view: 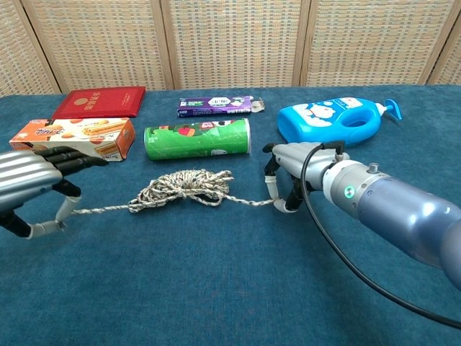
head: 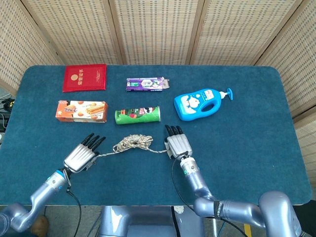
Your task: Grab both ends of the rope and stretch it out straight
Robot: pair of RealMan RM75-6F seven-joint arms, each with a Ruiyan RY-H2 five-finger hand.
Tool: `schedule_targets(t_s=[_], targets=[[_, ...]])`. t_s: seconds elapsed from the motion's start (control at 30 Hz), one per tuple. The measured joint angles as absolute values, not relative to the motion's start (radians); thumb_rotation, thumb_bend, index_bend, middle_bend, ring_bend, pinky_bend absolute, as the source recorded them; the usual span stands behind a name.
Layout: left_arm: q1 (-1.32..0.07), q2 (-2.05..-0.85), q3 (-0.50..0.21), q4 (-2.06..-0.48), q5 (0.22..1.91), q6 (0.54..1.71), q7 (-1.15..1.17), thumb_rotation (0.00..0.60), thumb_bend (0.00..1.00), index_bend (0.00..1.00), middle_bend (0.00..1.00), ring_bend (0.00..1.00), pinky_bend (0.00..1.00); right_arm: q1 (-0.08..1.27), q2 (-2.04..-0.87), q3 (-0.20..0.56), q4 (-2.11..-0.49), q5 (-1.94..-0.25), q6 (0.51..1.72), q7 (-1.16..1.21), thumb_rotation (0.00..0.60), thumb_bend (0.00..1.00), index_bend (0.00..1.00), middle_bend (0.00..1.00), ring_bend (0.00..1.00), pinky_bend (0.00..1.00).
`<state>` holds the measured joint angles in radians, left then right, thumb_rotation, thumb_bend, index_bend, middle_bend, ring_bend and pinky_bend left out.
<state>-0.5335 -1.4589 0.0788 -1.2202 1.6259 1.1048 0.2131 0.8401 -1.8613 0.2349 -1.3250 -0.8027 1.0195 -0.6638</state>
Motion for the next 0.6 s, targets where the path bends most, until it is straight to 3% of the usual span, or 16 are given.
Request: schedule_targets(t_s=[0.6], targets=[[-0.458,-1.315,-0.024,-1.099,1.473,1.185,-0.004,0.6,0.59,0.79,0.0,0.0,0.0,0.79,-1.697,0.25,-1.369,-0.819,1.09,-0.674,0.6,0.43,0.69,0.01,0.0,0.0]])
